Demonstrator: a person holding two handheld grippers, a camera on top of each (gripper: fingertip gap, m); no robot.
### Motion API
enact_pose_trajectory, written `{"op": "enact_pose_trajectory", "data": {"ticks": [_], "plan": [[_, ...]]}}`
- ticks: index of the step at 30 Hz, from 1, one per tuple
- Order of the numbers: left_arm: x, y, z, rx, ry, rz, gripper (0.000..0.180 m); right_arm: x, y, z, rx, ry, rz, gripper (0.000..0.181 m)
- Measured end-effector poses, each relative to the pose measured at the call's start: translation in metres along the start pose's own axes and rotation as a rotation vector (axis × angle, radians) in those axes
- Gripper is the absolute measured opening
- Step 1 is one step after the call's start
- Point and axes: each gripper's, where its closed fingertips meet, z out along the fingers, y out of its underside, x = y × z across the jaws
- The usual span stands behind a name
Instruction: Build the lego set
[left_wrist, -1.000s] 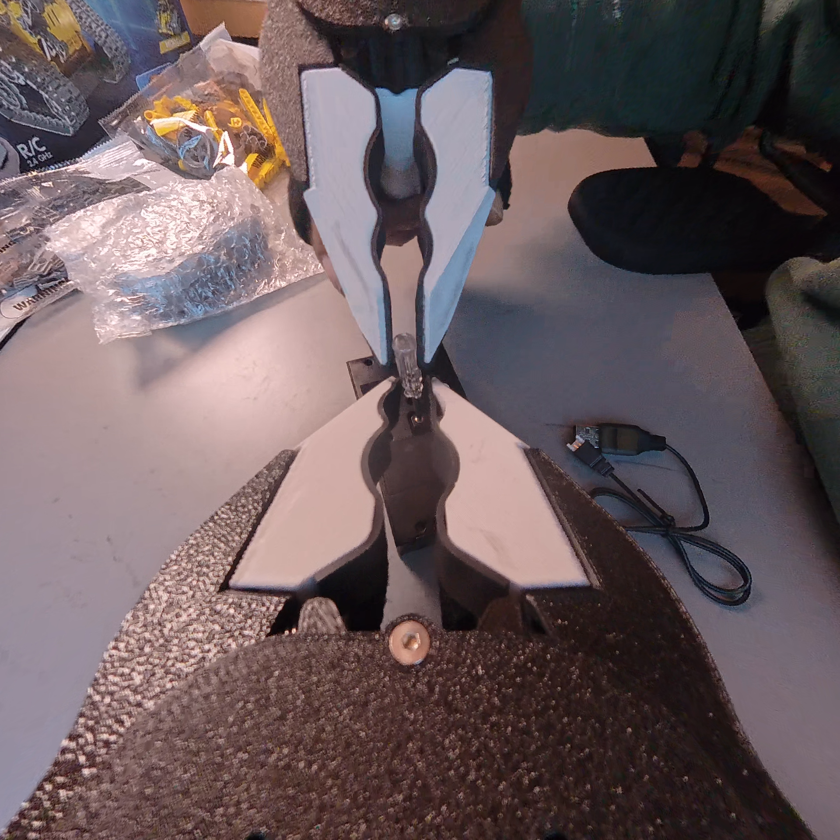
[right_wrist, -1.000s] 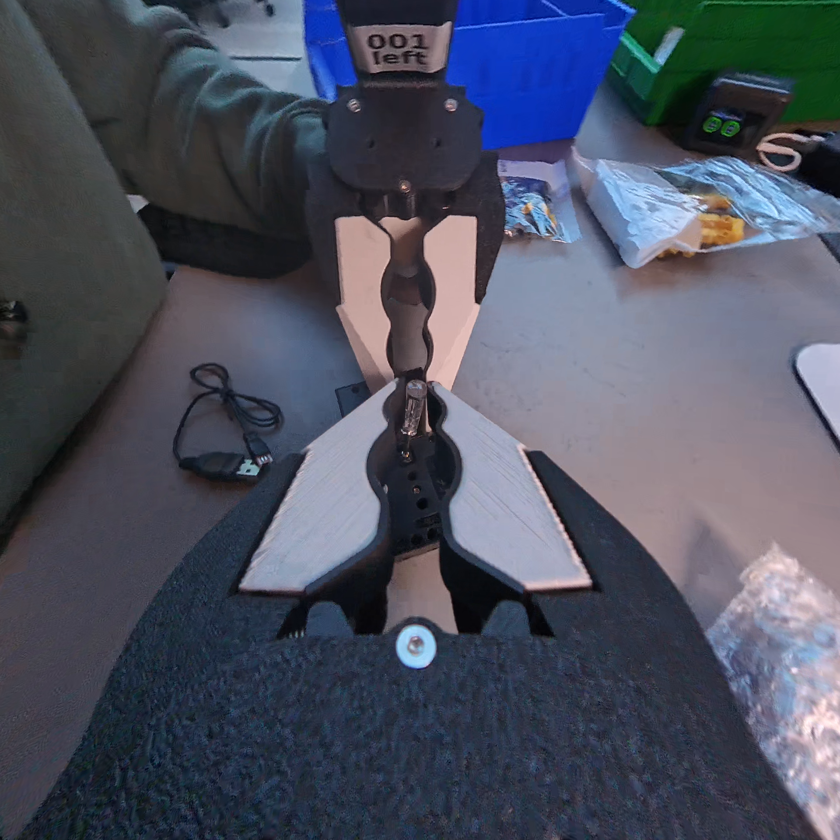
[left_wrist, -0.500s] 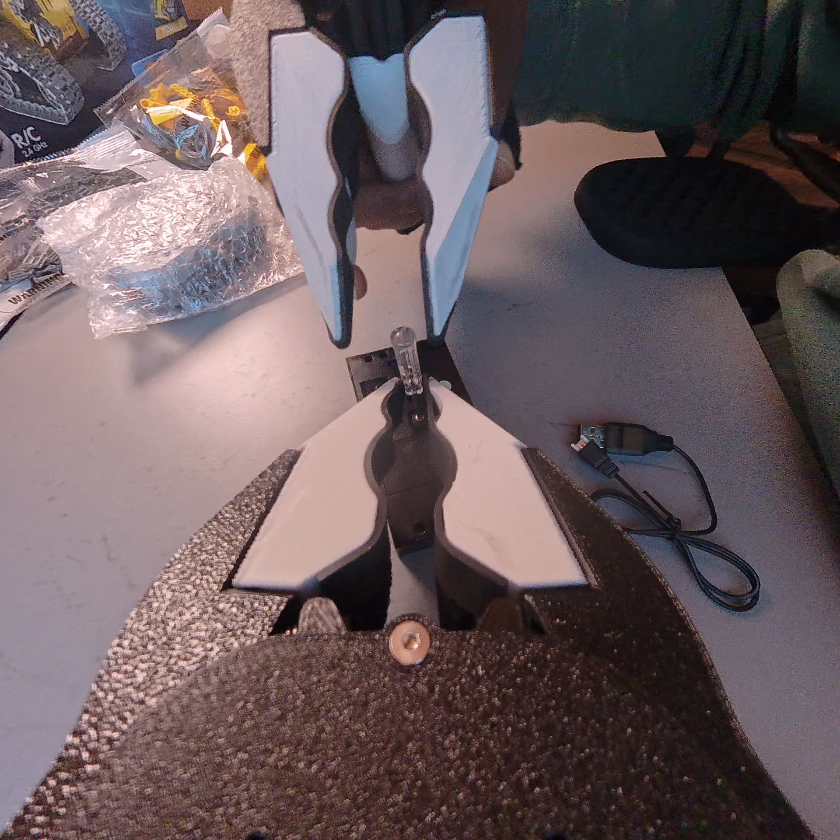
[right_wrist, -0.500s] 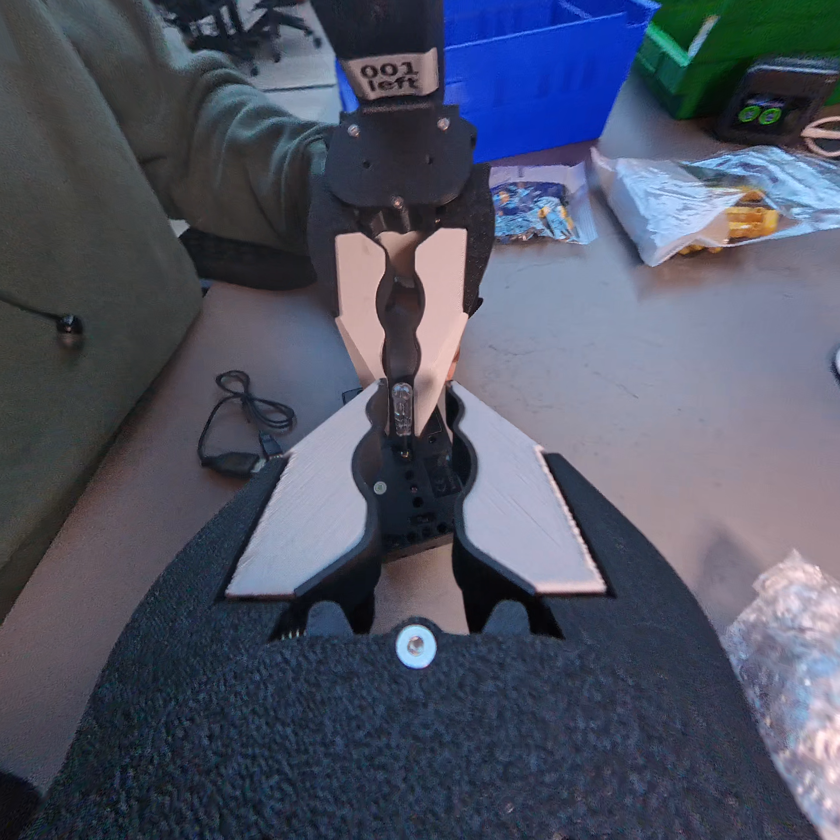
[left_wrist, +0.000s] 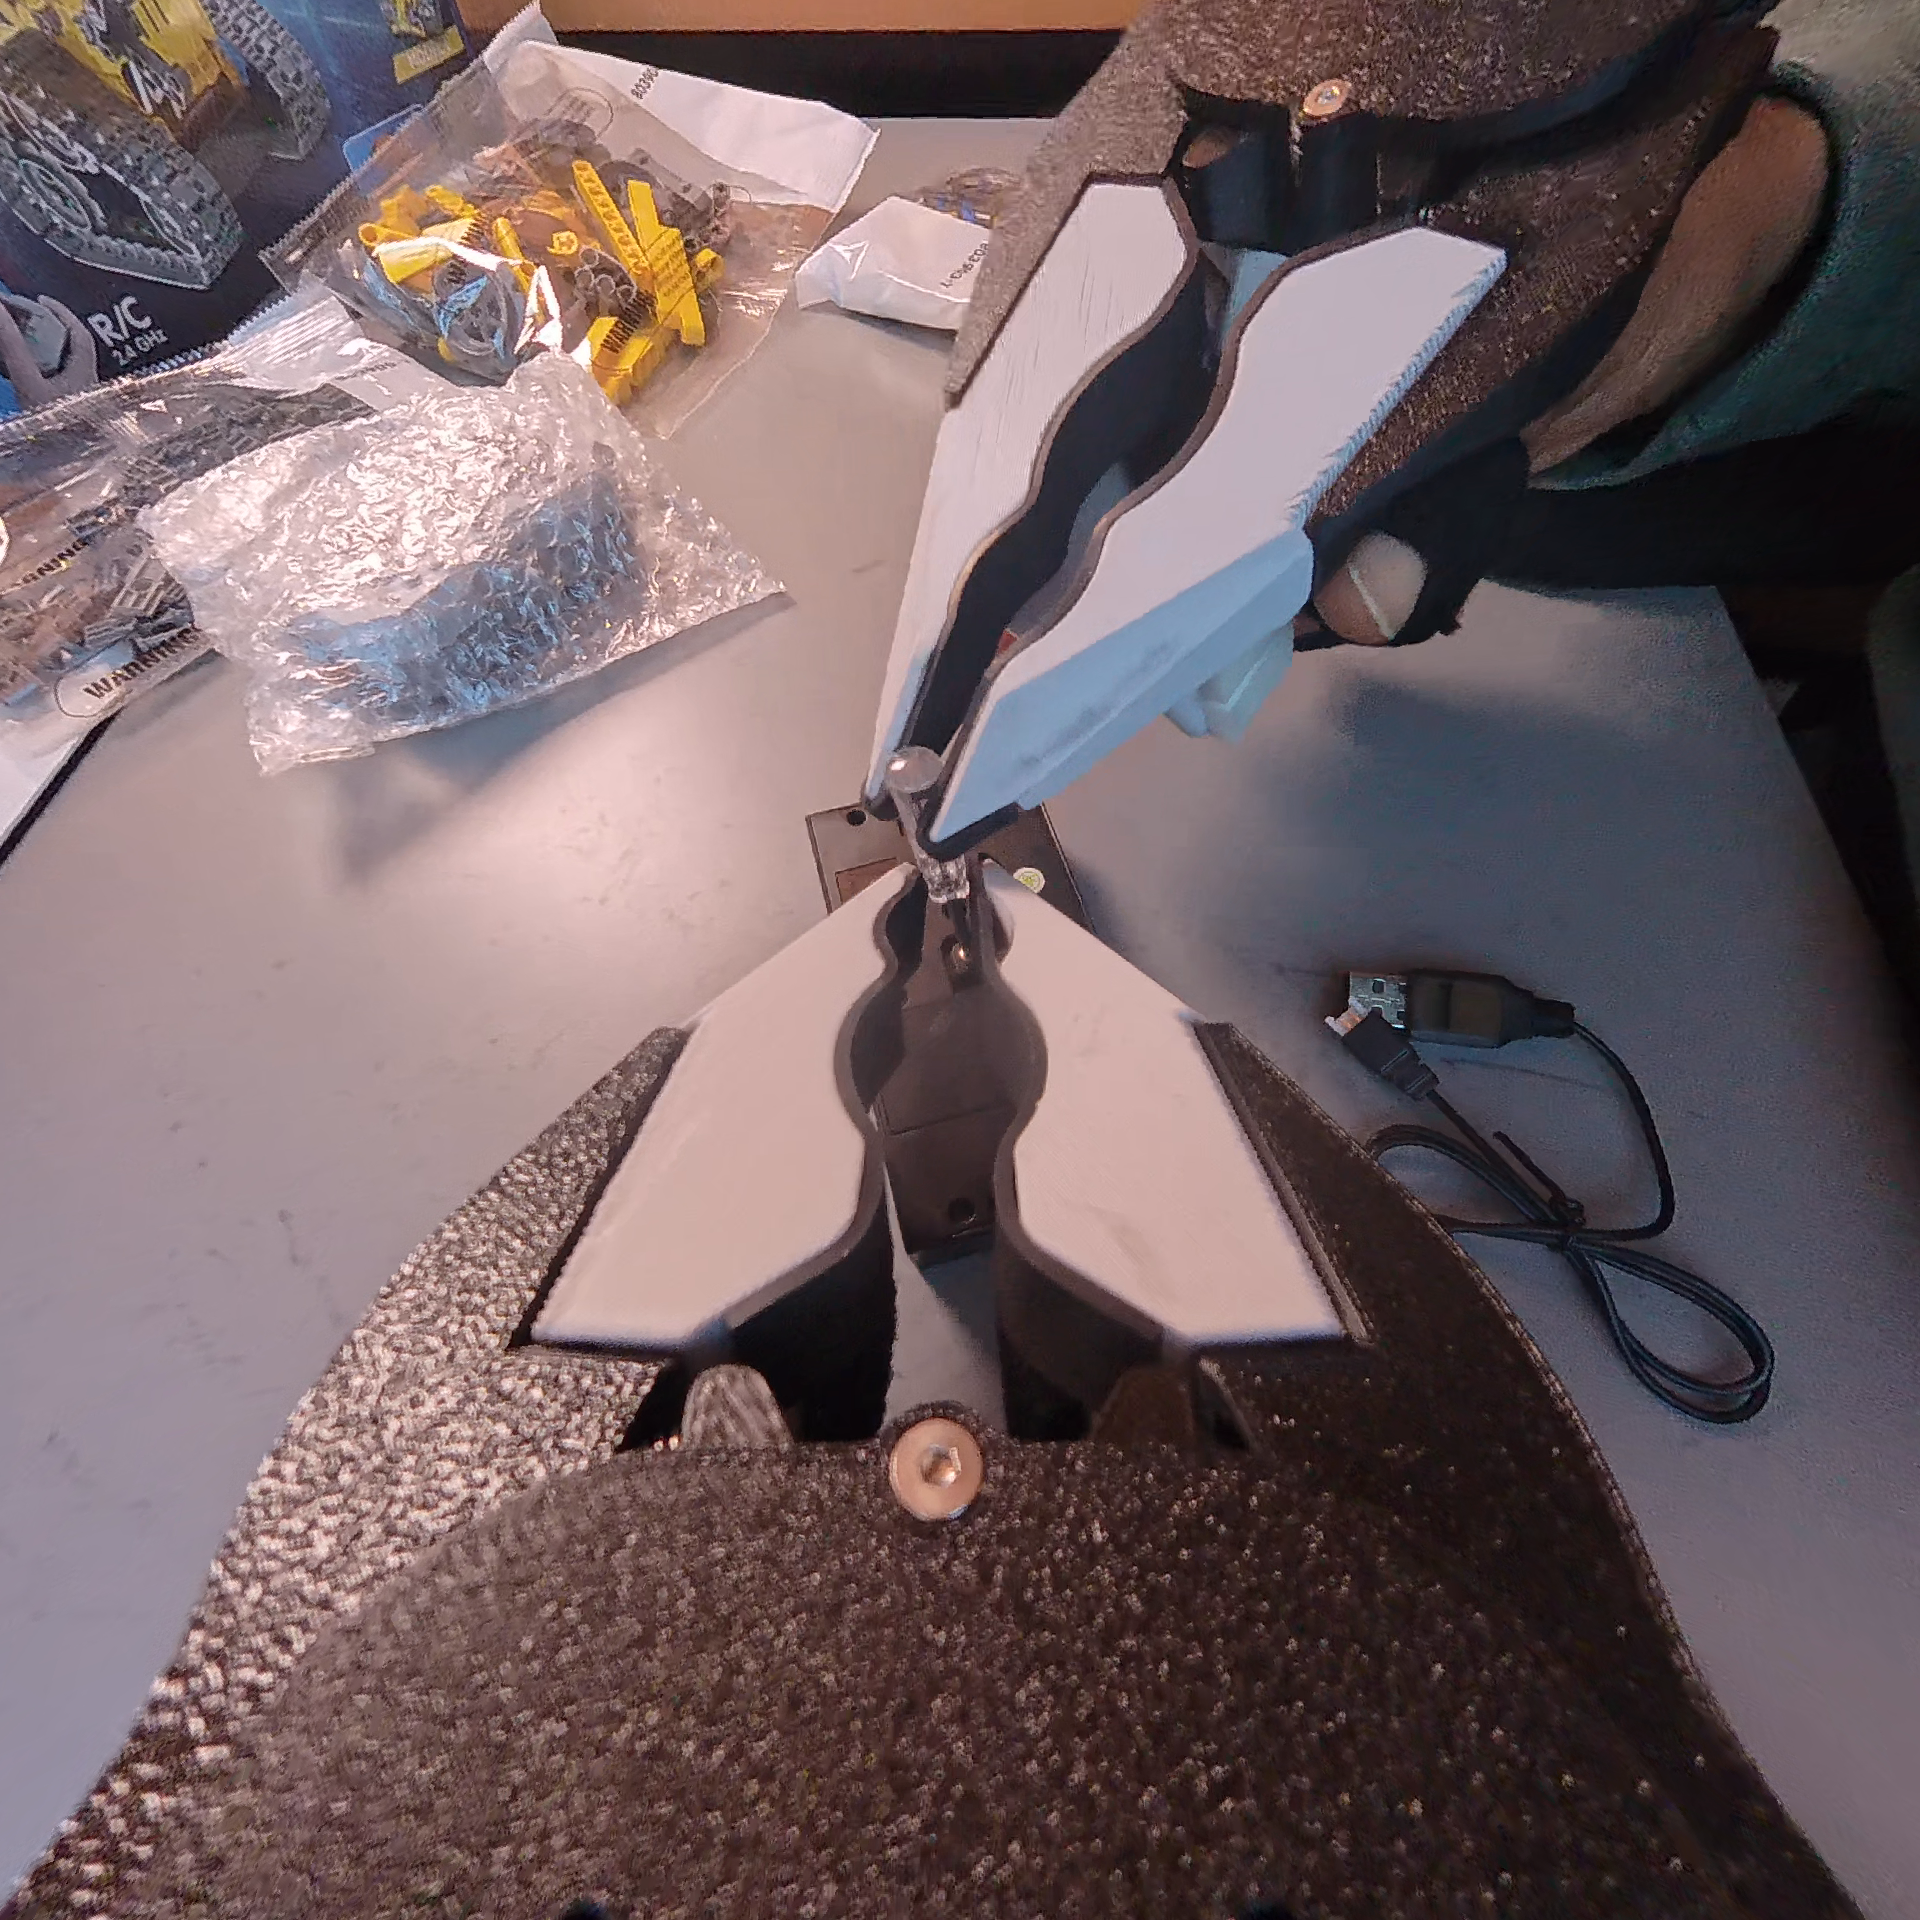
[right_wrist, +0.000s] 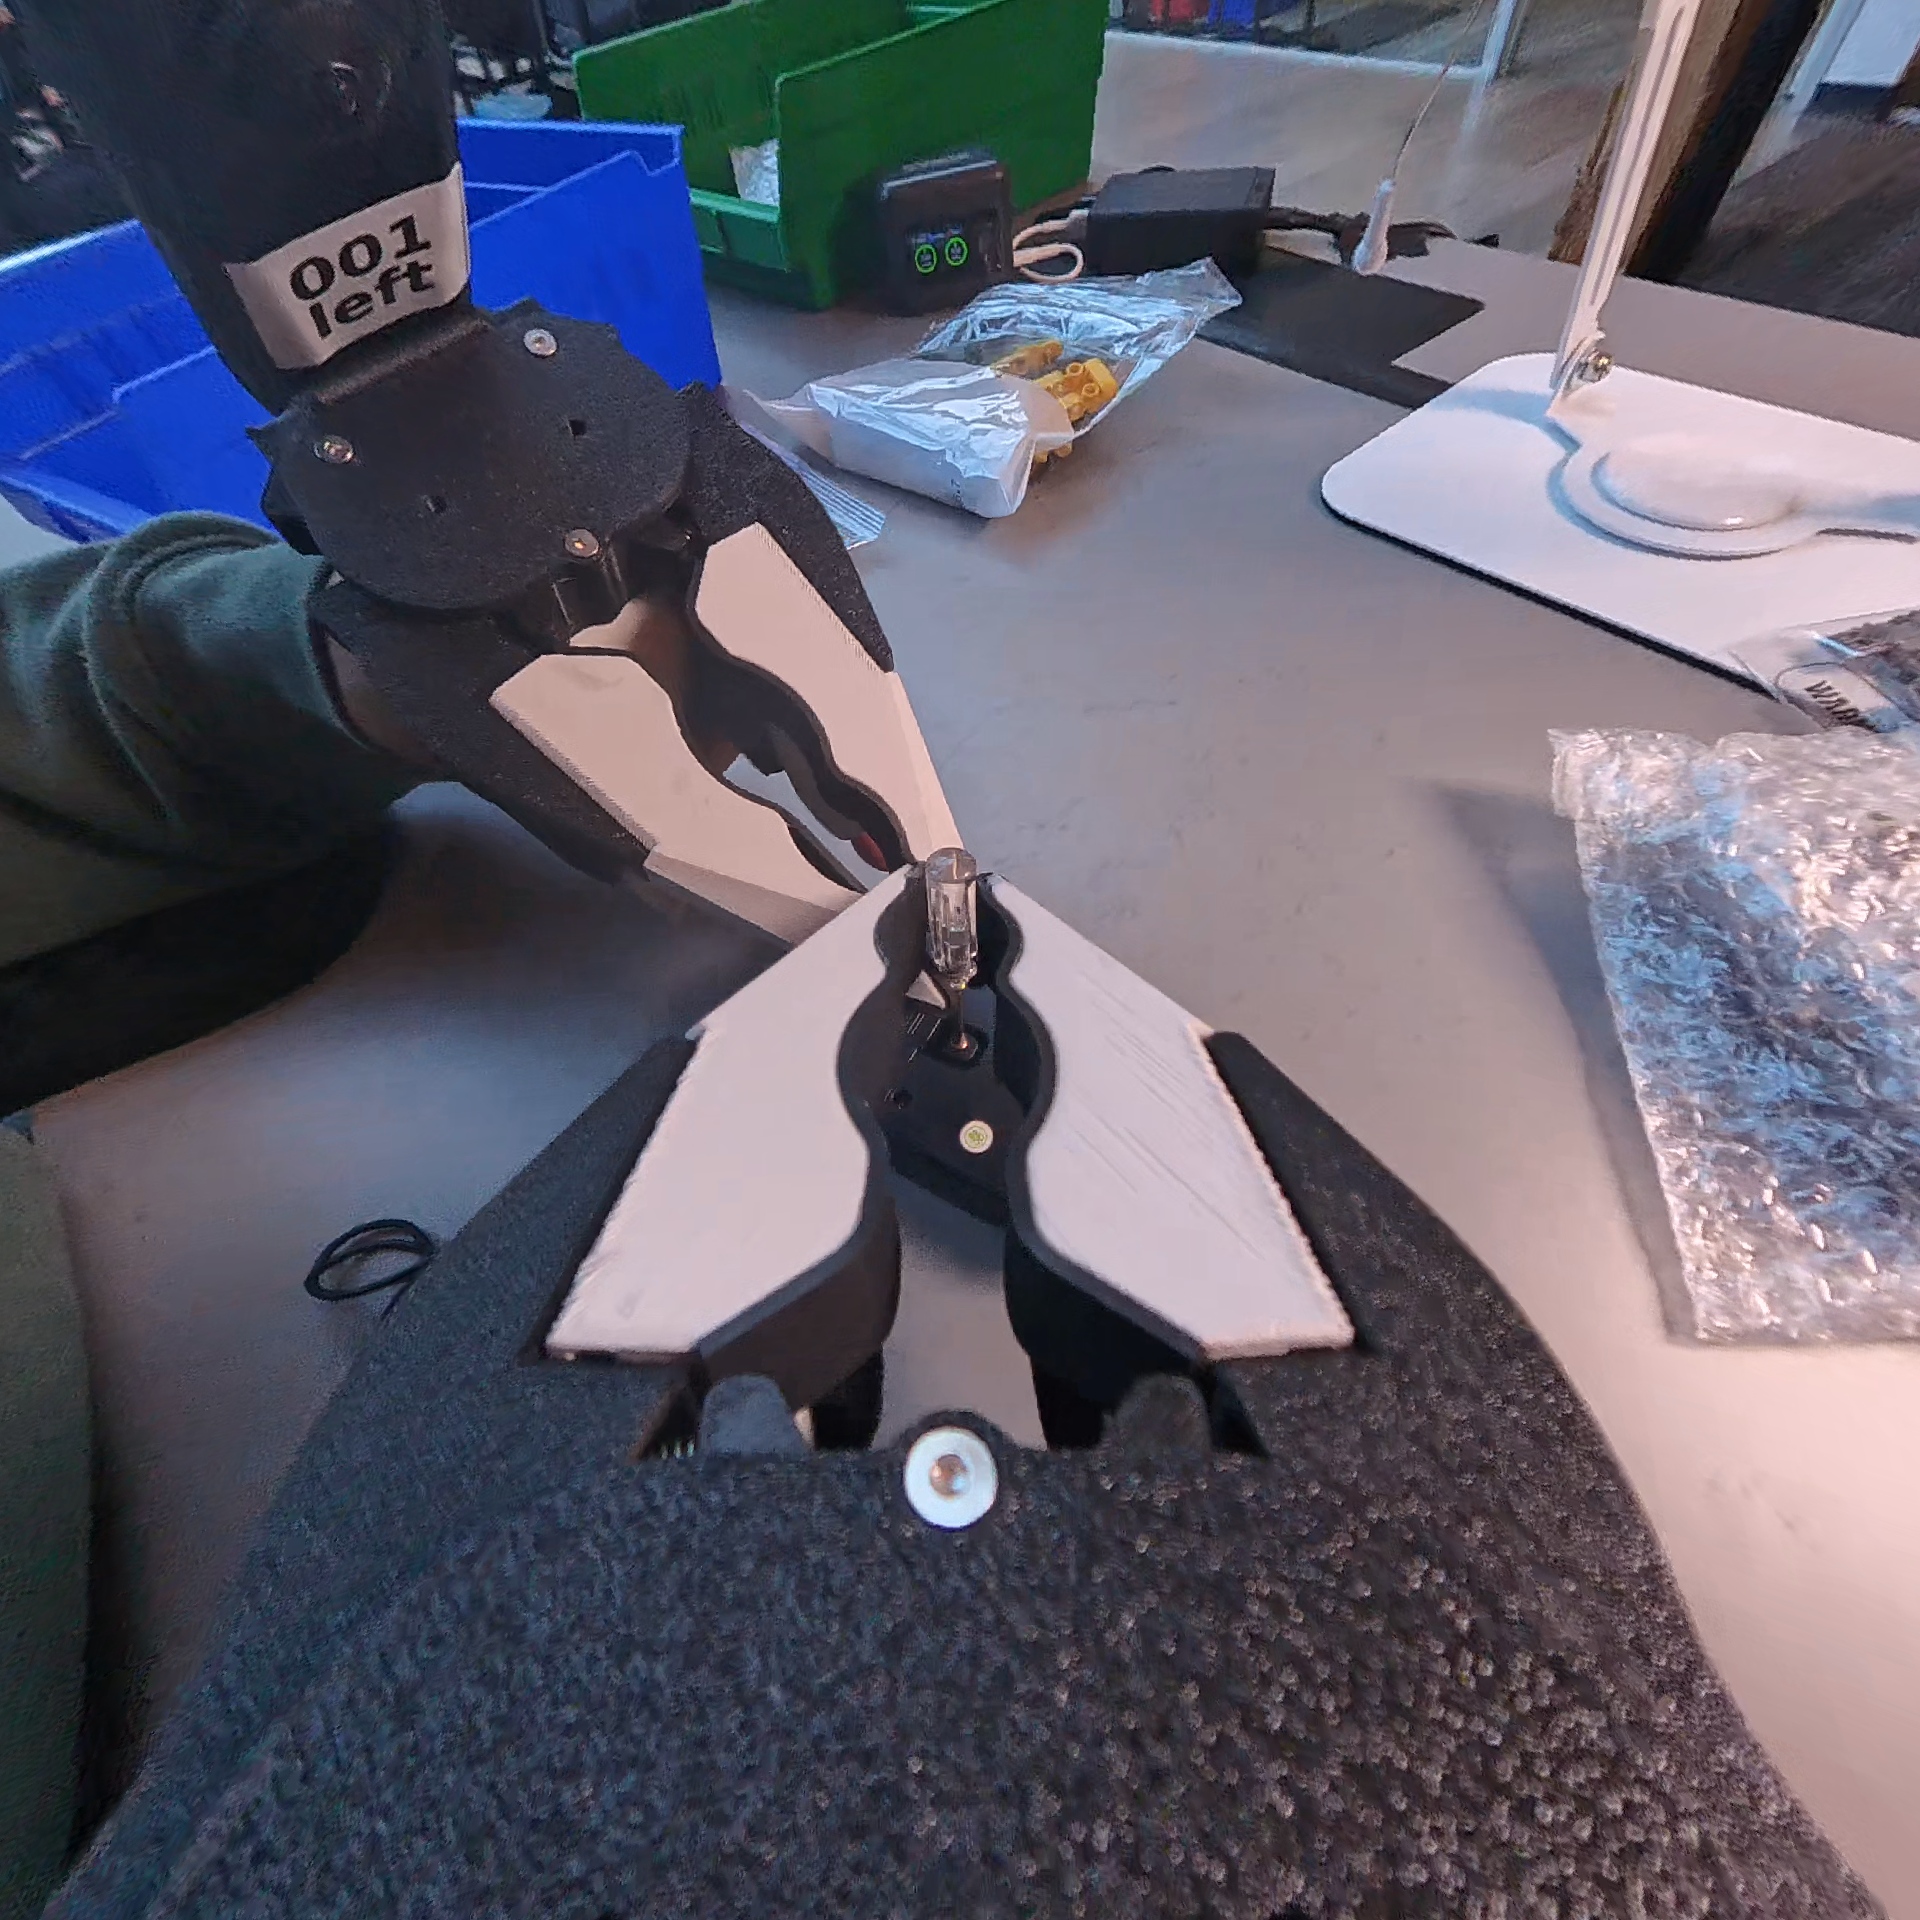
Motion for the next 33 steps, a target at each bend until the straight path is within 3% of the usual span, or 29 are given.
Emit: {"op": "enact_pose_trajectory", "data": {"ticks": [7,10,15,18,23,28,31,33], "plan": [[0.004,0.002,-0.002,0.010,0.048,0.022,0.010,-0.015,0.002,-0.002,-0.018,-0.579,-0.345,0.006],[0.006,0.001,-0.001,0.018,0.062,0.020,0.009,-0.018,0.005,-0.006,-0.080,-0.832,-0.331,0.007],[0.005,0.001,0.000,0.022,0.055,0.024,0.008,-0.016,0.005,-0.005,-0.131,-1.014,-0.342,0.007],[0.003,0.001,0.000,0.020,0.048,0.010,0.008,-0.014,0.003,-0.003,-0.119,-0.957,-0.311,0.007],[0.003,0.000,0.001,0.009,0.025,0.023,0.007,-0.005,-0.007,-0.006,-0.074,-0.590,-0.242,0.034],[0.002,0.000,0.003,0.004,0.008,0.019,0.006,0.001,-0.013,-0.004,-0.042,-0.206,-0.014,0.022],[0.002,0.000,0.003,-0.001,-0.005,0.020,0.007,-0.005,-0.009,-0.003,-0.039,-0.152,0.017,0.019],[0.001,0.000,0.003,-0.004,-0.013,0.021,0.007,-0.005,-0.006,0.000,-0.046,-0.132,0.007,0.006]]}}
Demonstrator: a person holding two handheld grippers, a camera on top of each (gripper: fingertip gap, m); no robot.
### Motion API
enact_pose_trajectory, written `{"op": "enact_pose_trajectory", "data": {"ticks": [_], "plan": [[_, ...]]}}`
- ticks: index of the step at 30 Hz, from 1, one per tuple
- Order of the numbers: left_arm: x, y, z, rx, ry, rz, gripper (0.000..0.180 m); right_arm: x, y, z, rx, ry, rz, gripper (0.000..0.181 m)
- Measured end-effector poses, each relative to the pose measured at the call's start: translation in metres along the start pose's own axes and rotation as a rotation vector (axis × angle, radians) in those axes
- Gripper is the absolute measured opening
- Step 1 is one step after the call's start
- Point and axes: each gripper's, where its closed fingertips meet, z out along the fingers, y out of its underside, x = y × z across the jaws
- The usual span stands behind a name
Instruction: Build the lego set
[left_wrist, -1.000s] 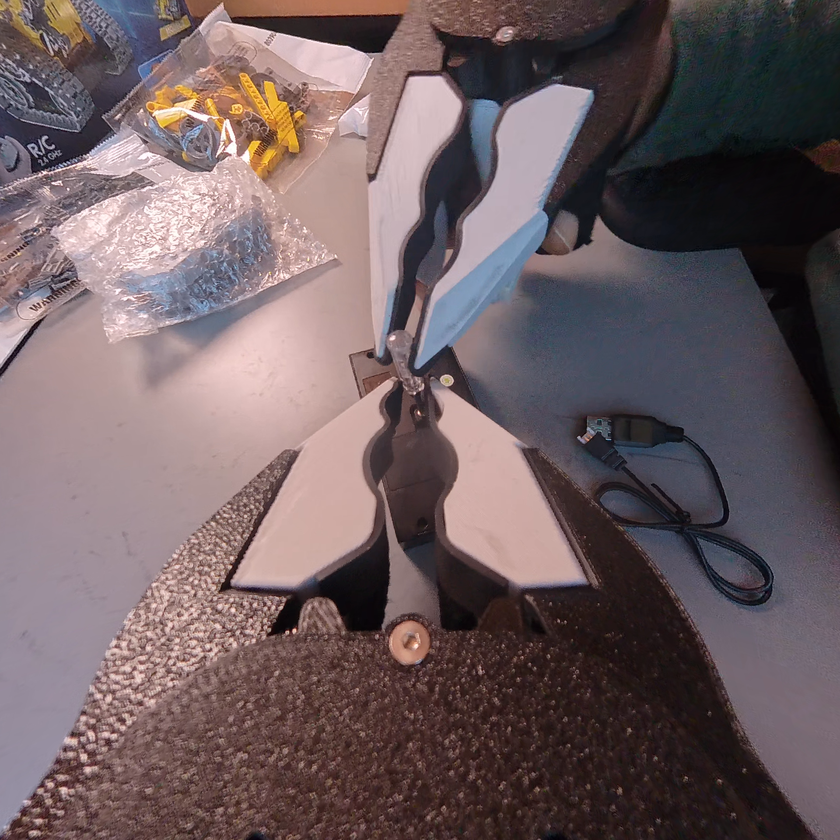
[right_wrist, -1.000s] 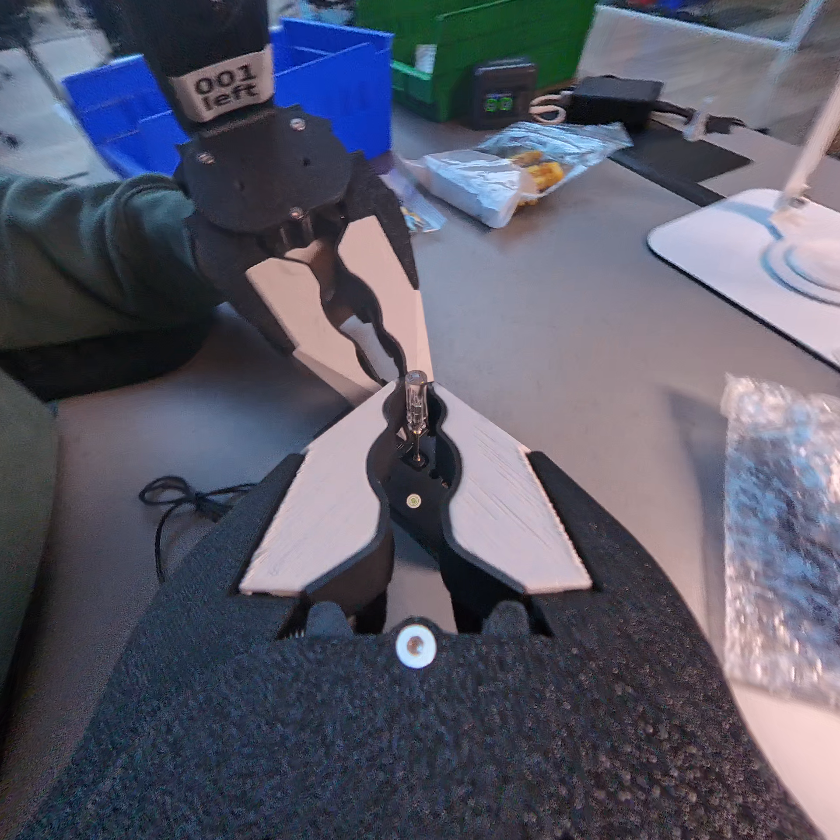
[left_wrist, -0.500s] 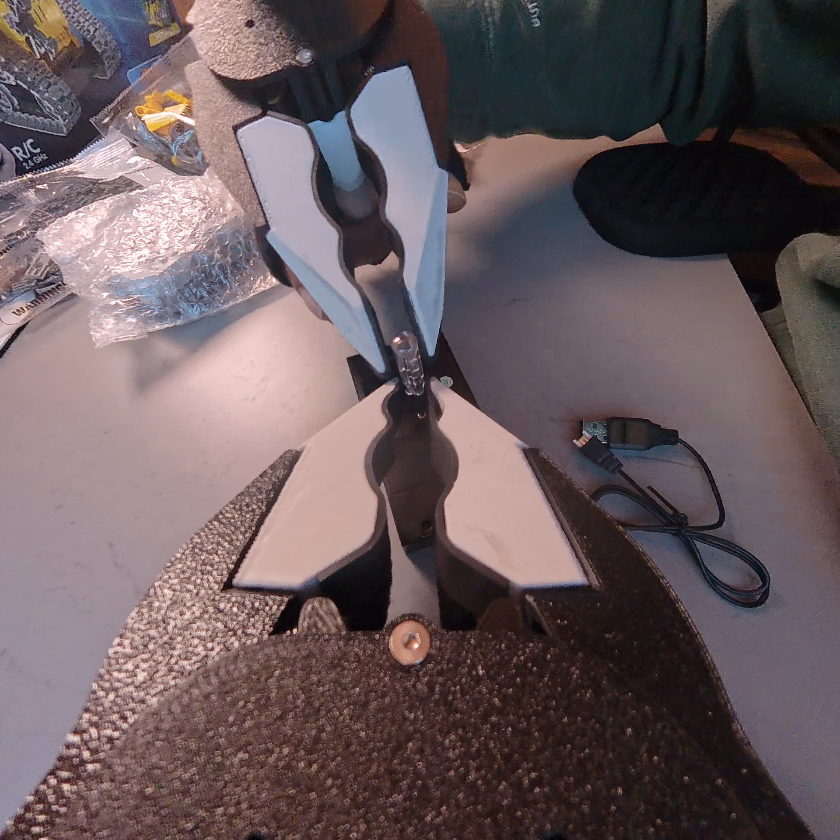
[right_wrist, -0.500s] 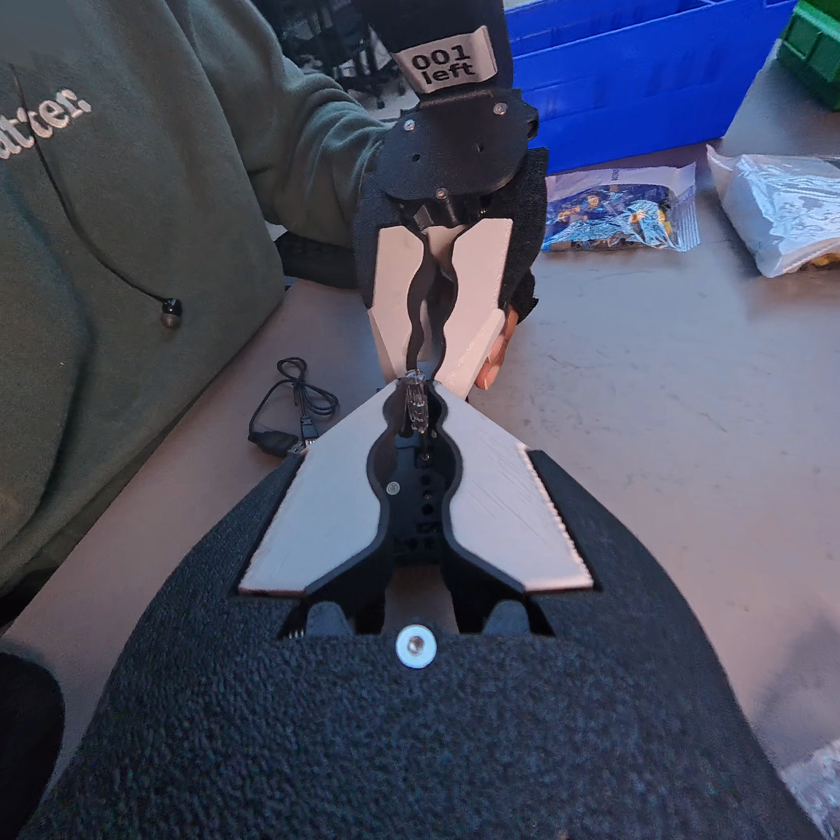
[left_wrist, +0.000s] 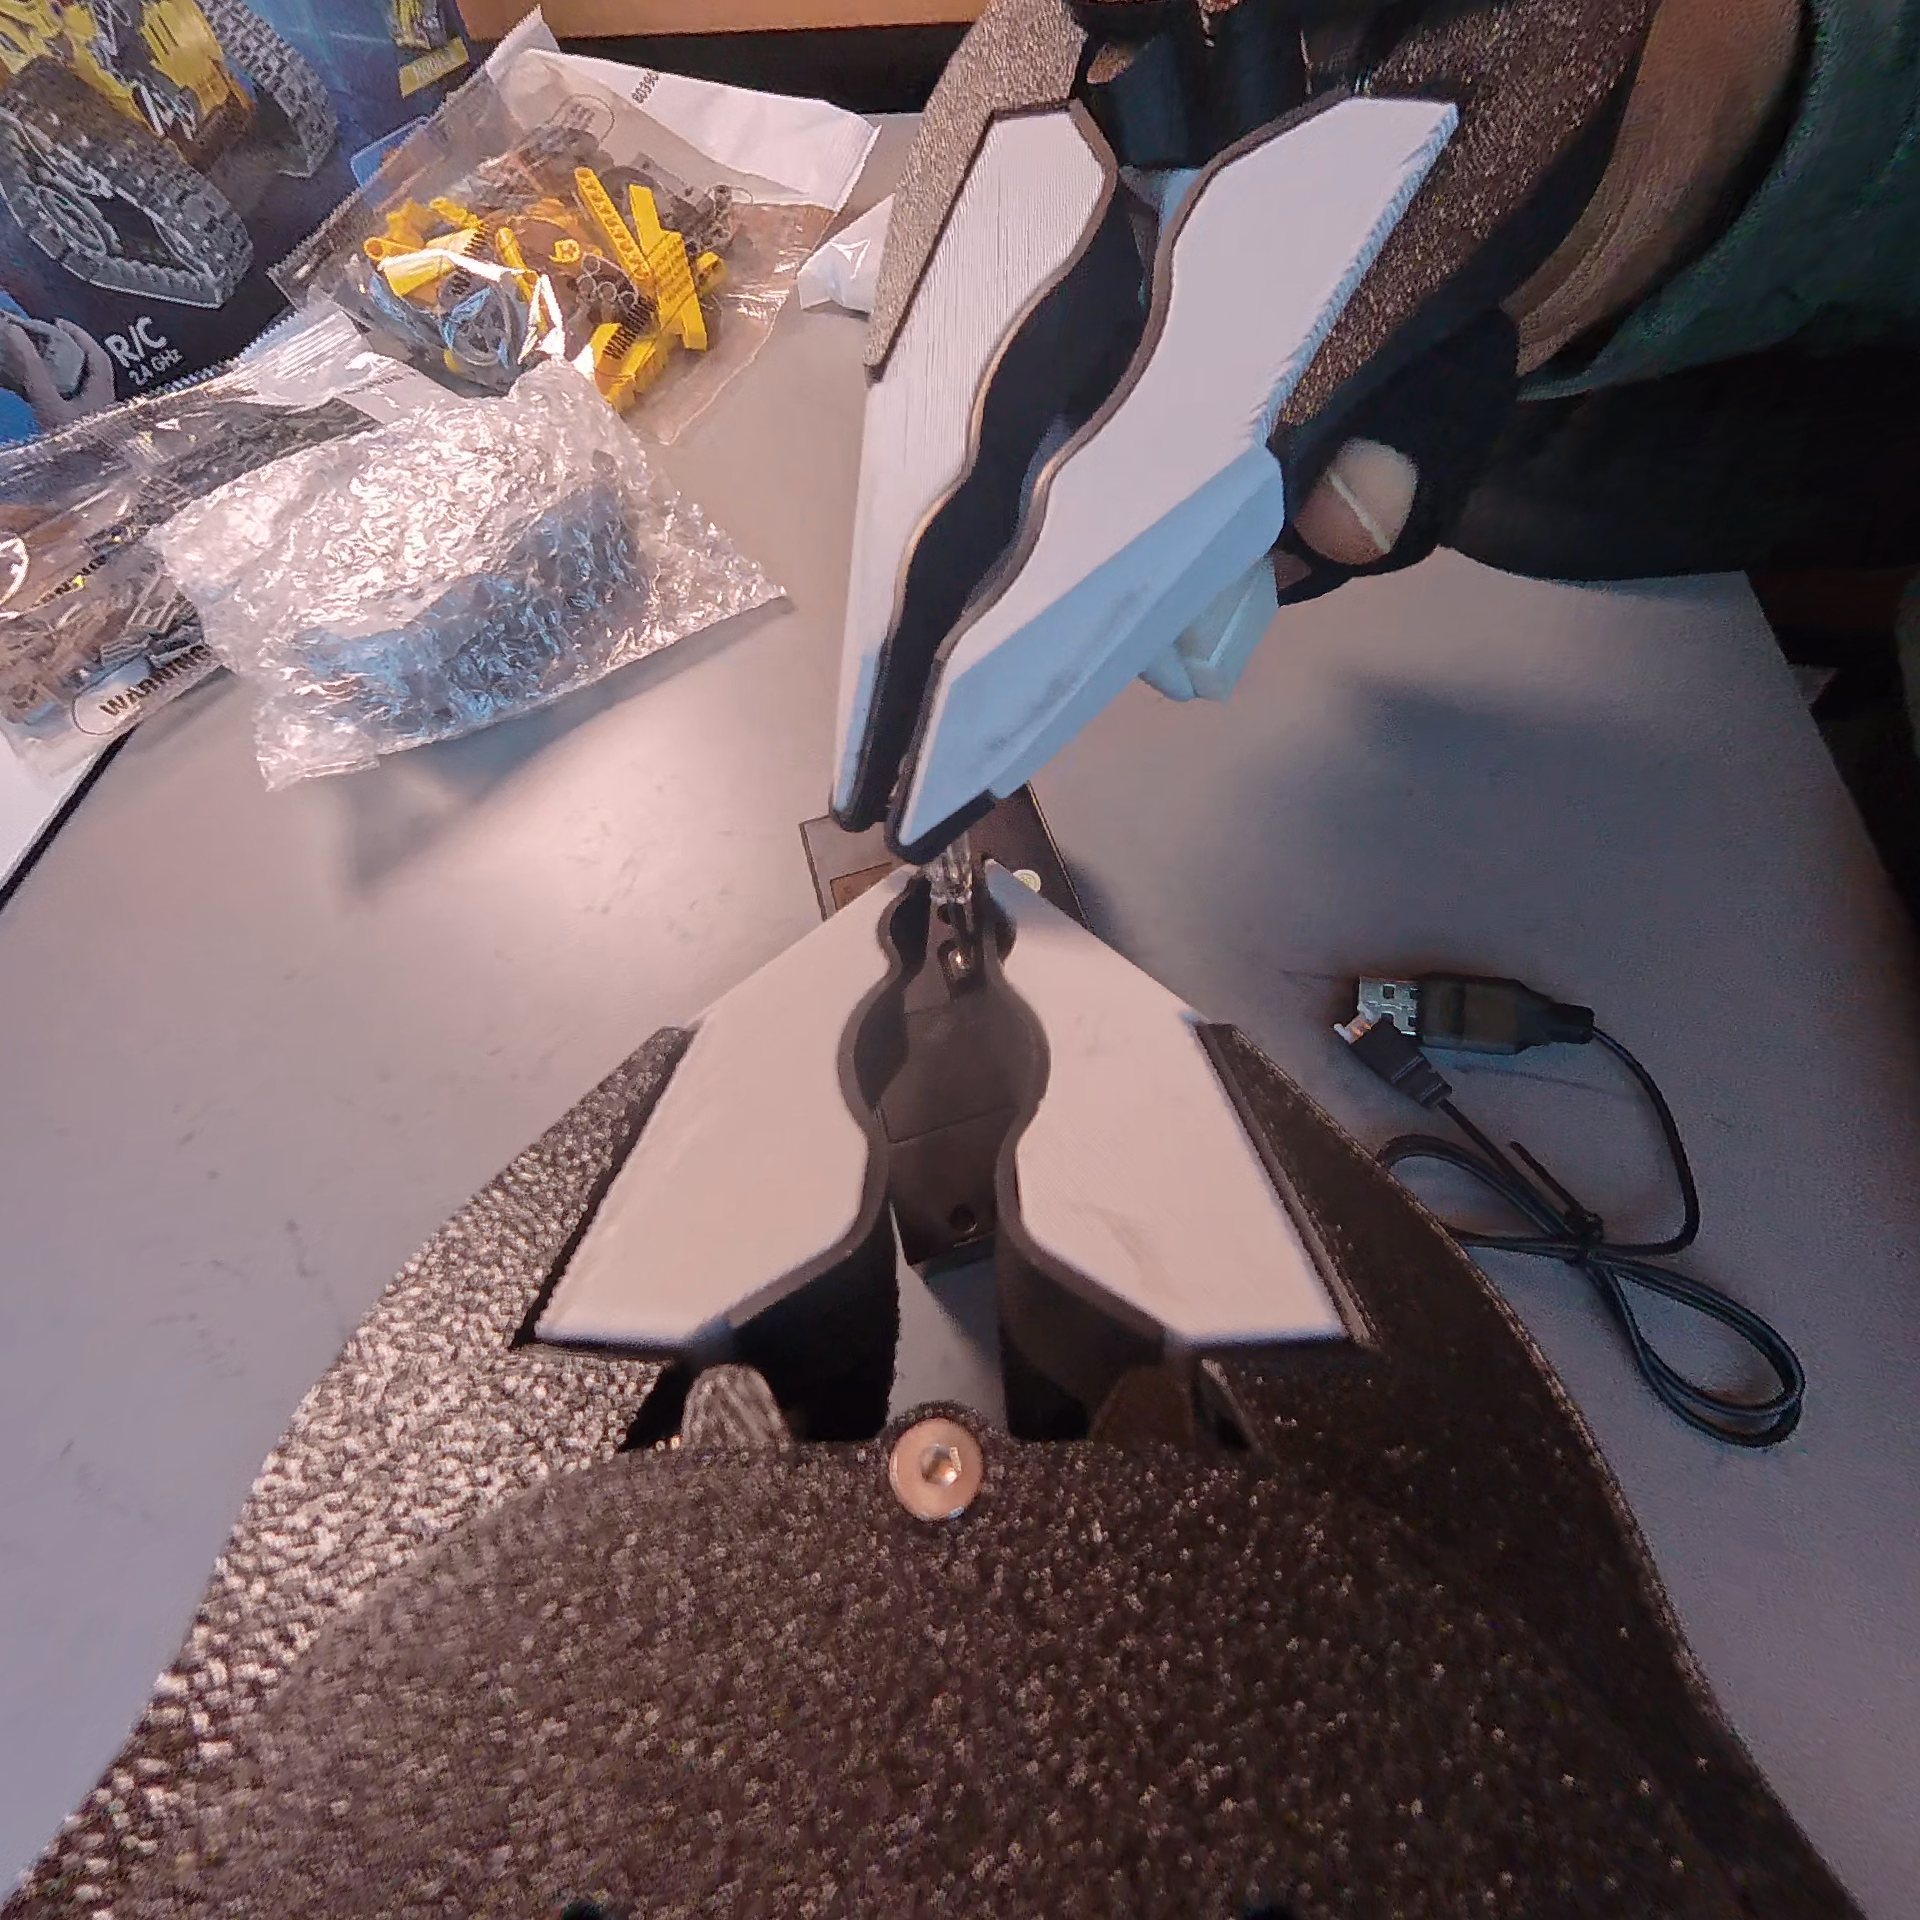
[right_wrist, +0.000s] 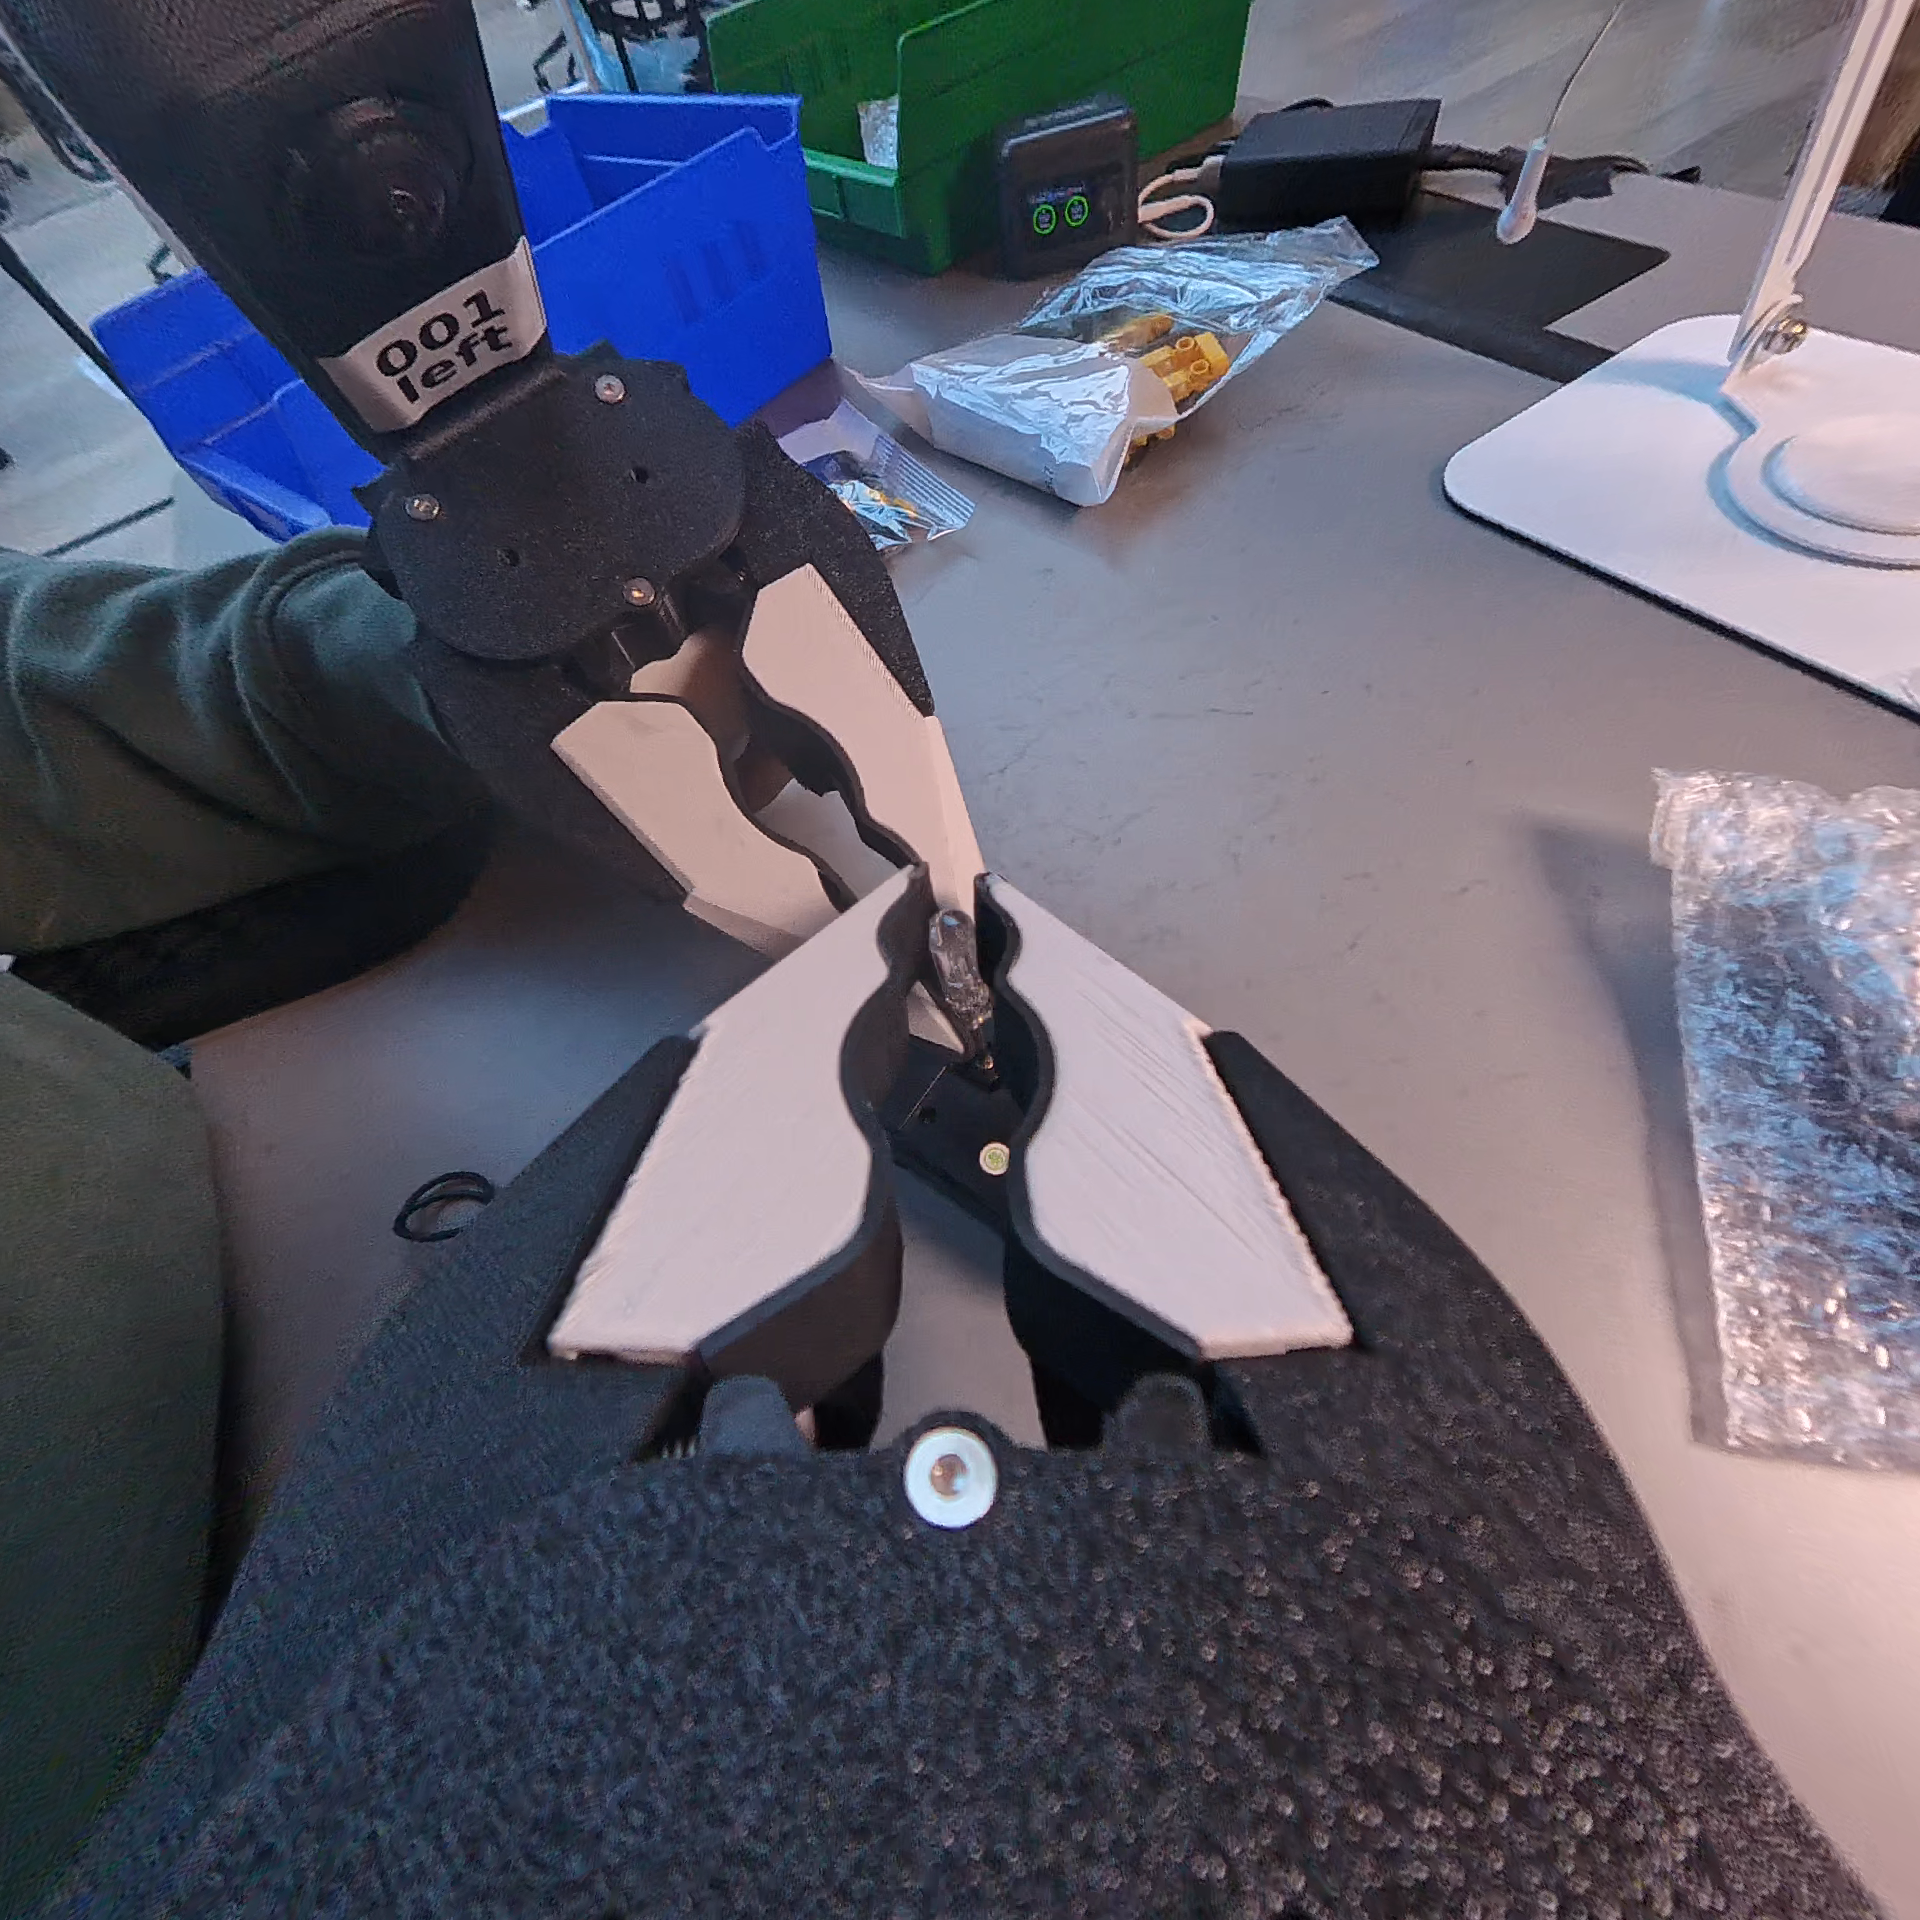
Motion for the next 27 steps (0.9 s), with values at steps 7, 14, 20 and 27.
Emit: {"op": "enact_pose_trajectory", "data": {"ticks": [7,14,20,27], "plan": [[0.001,0.003,-0.002,0.005,0.033,-0.001,0.013,-0.005,-0.001,0.005,-0.070,-0.310,-0.244,0.004],[0.004,0.002,-0.002,0.019,0.065,-0.015,0.004,-0.014,0.003,0.003,-0.115,-0.753,-0.427,0.000],[0.004,0.005,0.000,-0.009,0.045,0.001,0.000,-0.013,0.005,0.004,-0.092,-0.725,-0.379,0.000],[-0.007,0.005,-0.004,-0.007,-0.016,0.012,0.000,0.023,-0.010,-0.033,0.022,-0.354,-0.319,0.020]]}}
